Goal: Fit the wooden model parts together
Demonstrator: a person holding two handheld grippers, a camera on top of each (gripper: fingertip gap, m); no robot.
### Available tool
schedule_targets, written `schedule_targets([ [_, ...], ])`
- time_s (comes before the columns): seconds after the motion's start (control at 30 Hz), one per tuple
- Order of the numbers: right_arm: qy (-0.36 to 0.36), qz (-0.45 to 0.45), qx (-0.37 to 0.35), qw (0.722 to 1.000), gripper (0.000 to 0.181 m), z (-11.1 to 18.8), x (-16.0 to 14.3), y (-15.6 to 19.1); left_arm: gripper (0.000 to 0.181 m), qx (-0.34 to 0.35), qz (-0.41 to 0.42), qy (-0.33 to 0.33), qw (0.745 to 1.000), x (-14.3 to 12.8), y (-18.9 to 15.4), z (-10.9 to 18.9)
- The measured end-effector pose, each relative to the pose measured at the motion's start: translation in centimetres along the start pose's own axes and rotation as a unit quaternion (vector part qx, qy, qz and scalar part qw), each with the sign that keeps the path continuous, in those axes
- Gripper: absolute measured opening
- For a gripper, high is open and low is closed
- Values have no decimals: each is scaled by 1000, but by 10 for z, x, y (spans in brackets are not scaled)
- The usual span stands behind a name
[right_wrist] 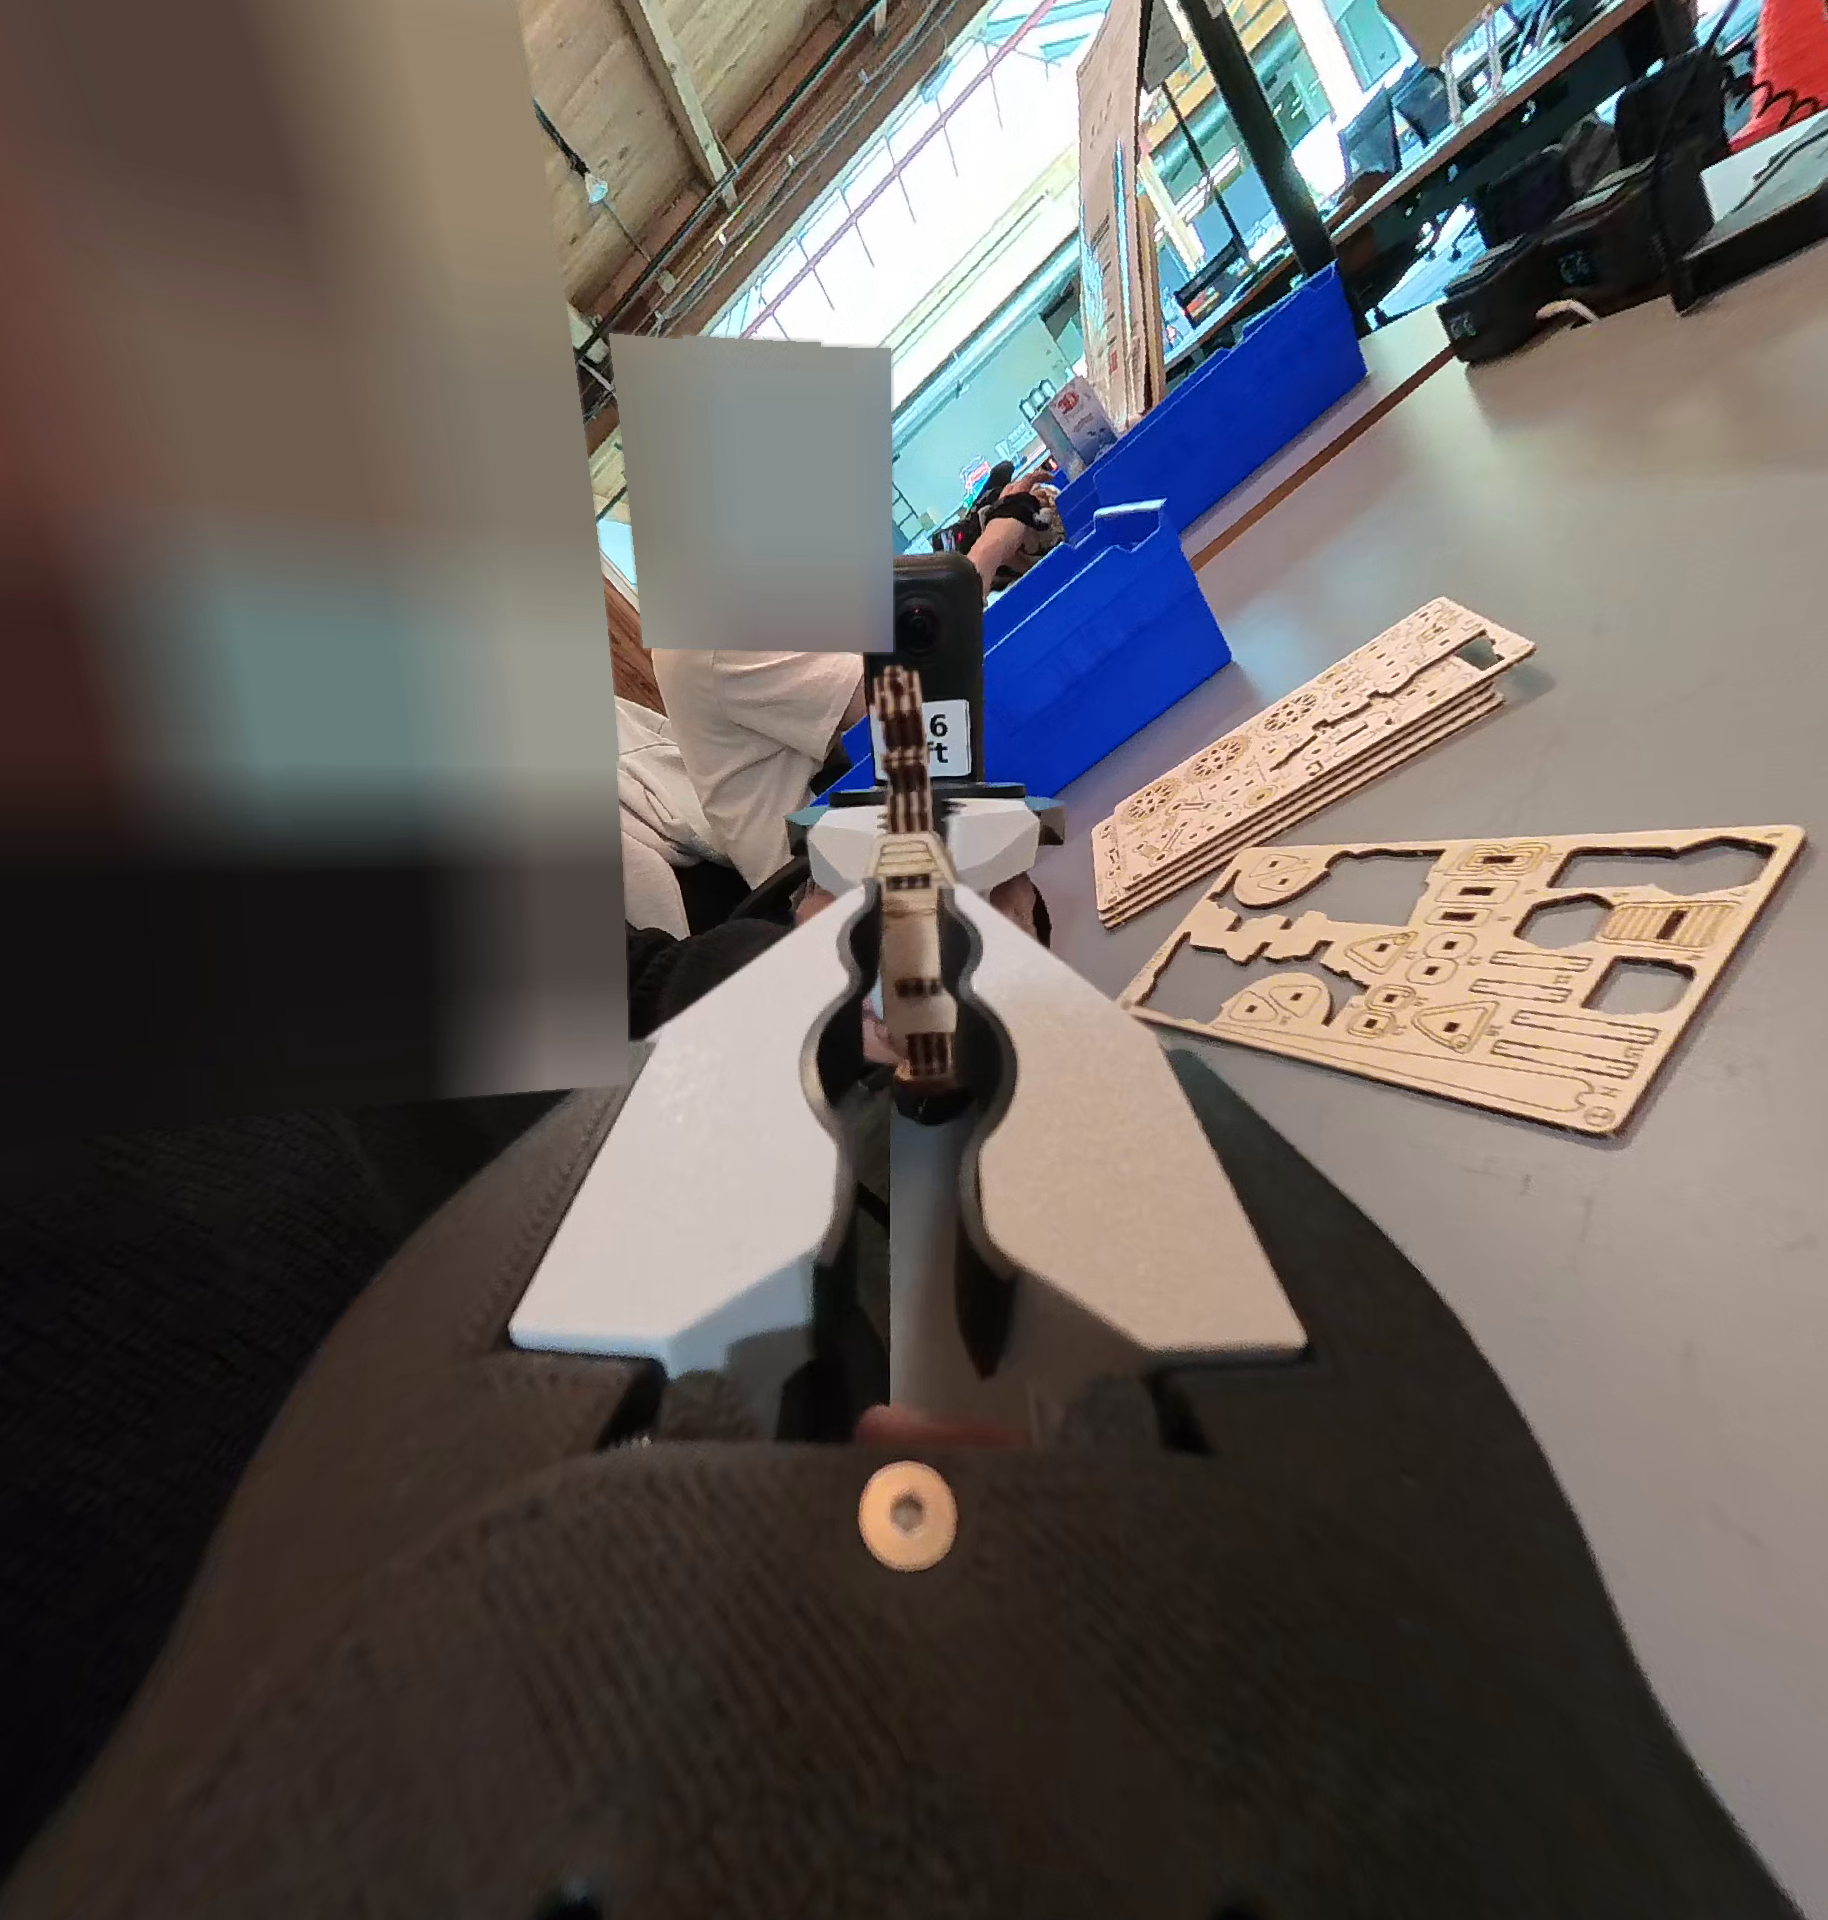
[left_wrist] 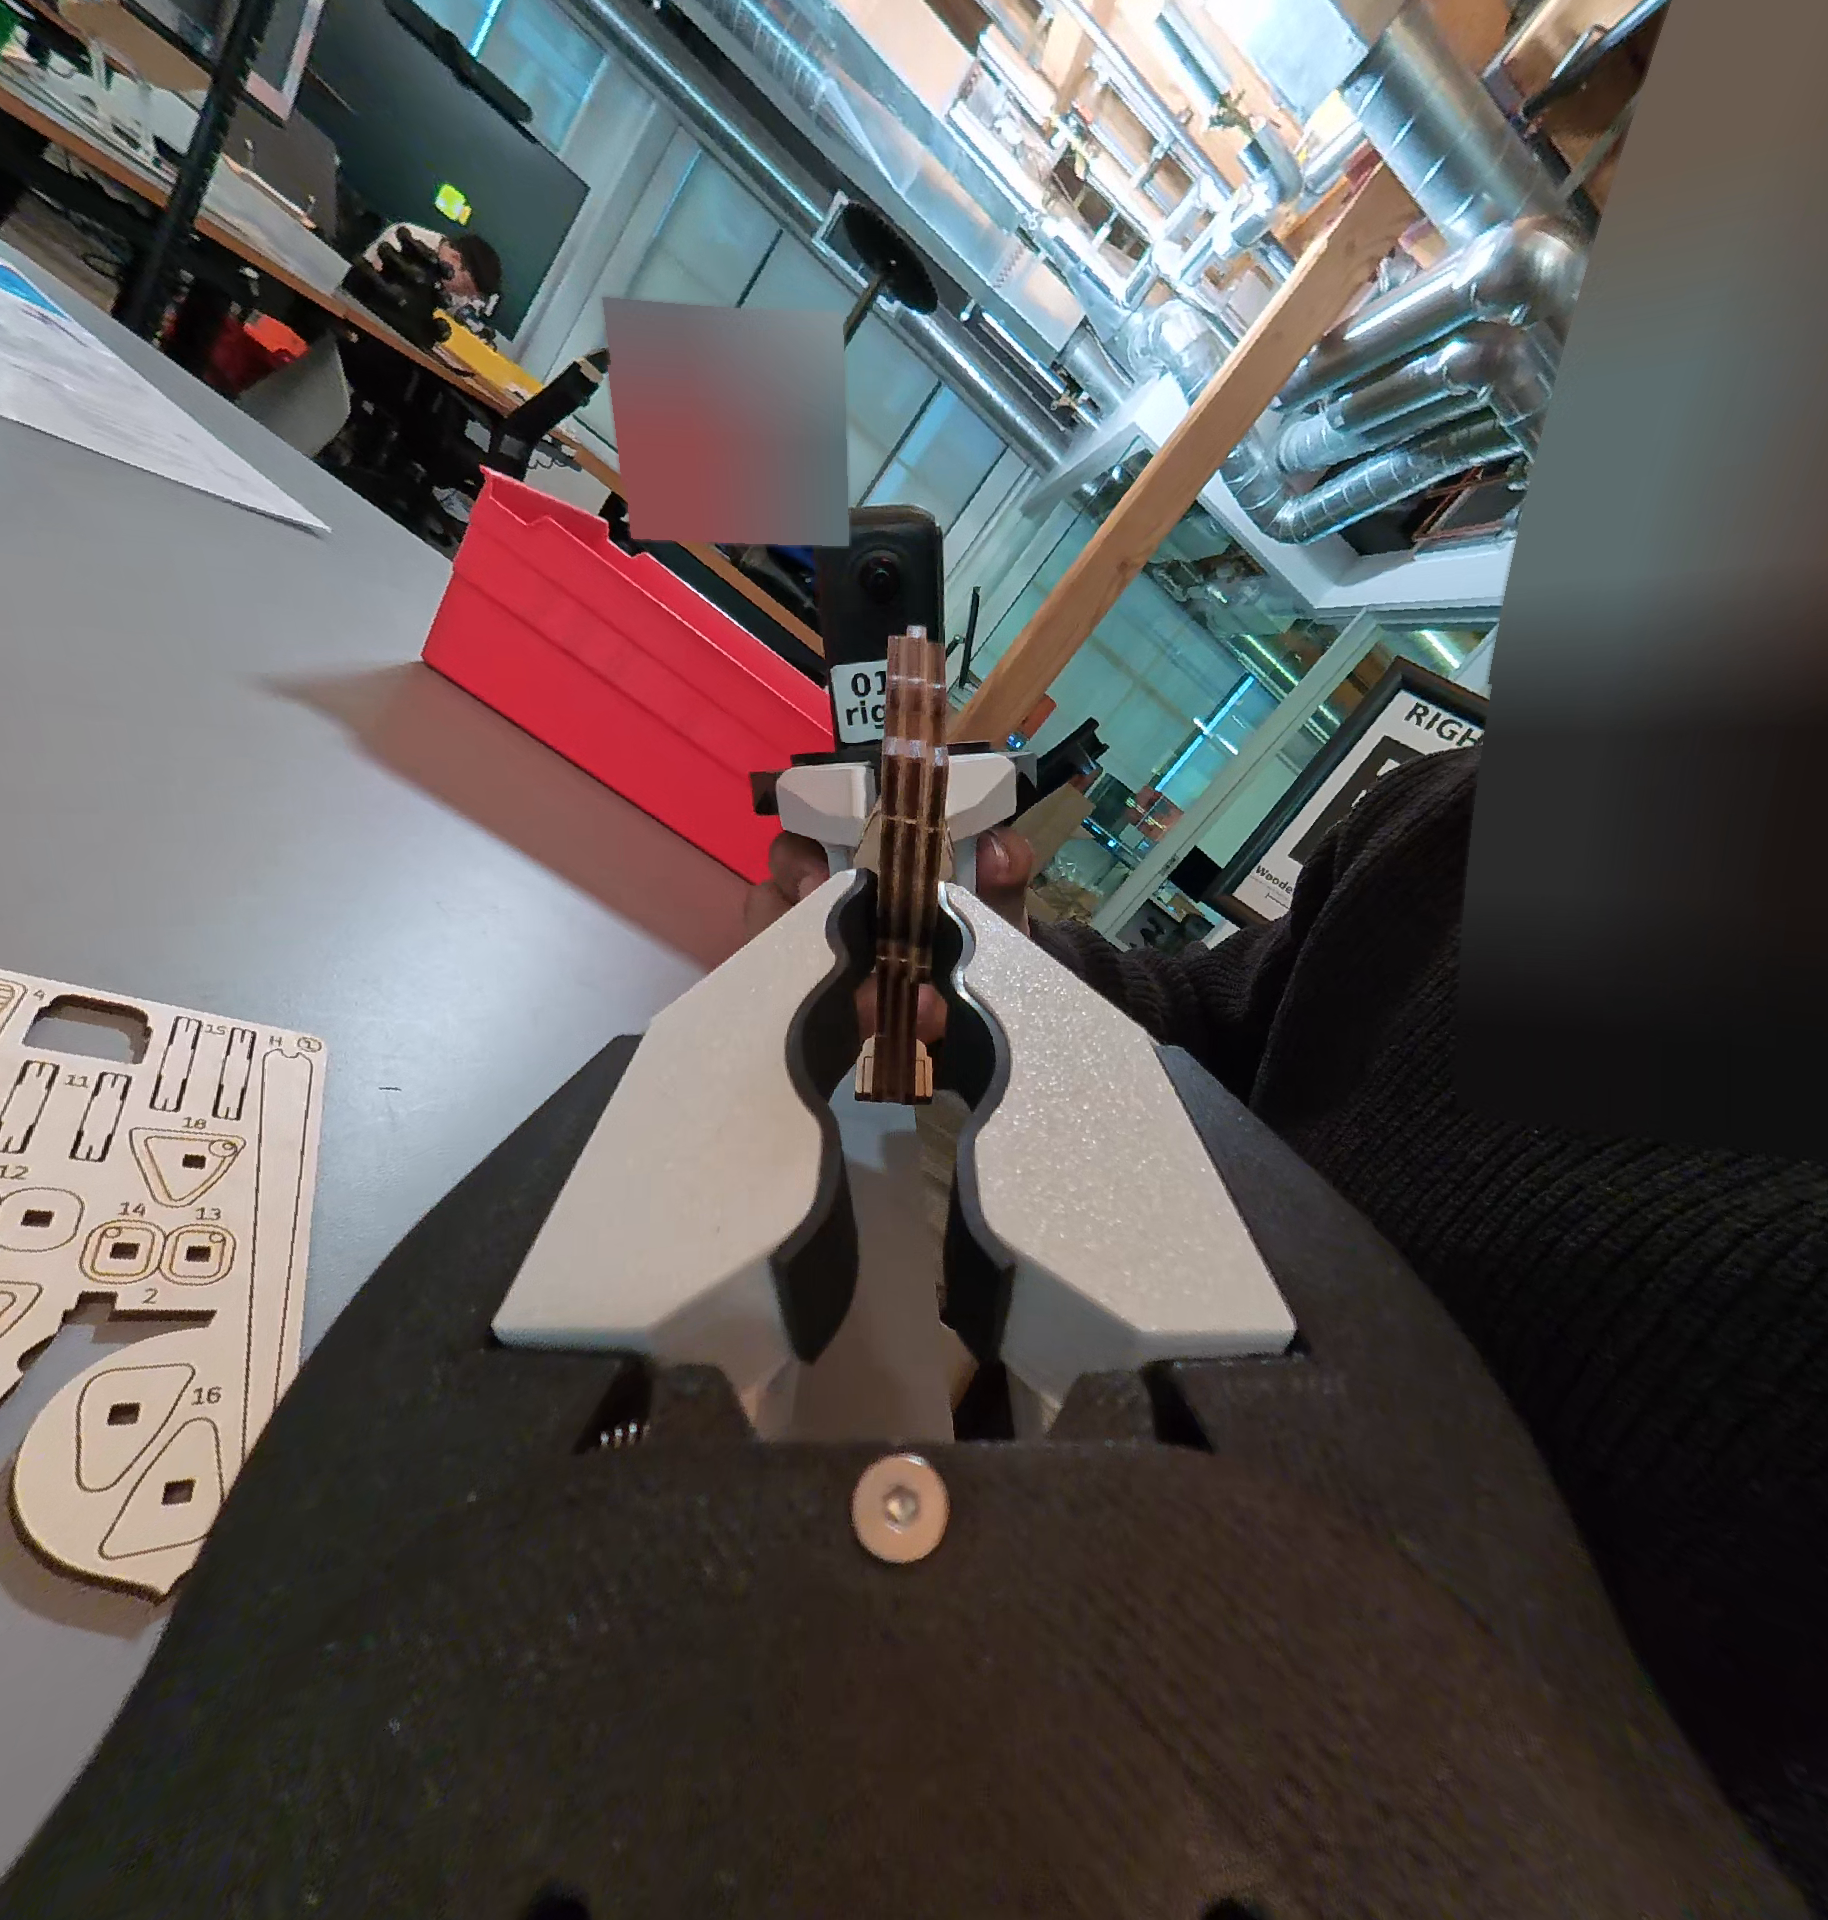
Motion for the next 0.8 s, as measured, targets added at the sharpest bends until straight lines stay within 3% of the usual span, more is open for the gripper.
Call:
schedule_targets([
  [0.33,63,39,-34,997,10,1,-21,9,7,-7,10,69,998,-16,-6,-2],
  [0.53,82,-23,-6,996,11,9,-46,13,8,-26,55,119,991,-41,-12,-3],
  [0.8,81,-54,-4,995,7,13,-55,7,7,-30,73,134,988,-50,-8,-5],
])
Point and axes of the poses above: each gripper's, where its closed fingertips meet, z back along the fingers, x out of its top, y = z × x across the jaws, the point moved 4 cm from there along z, back along the fingers, and after that the axes turned 2 degrees about y, right-handed, at the moved point
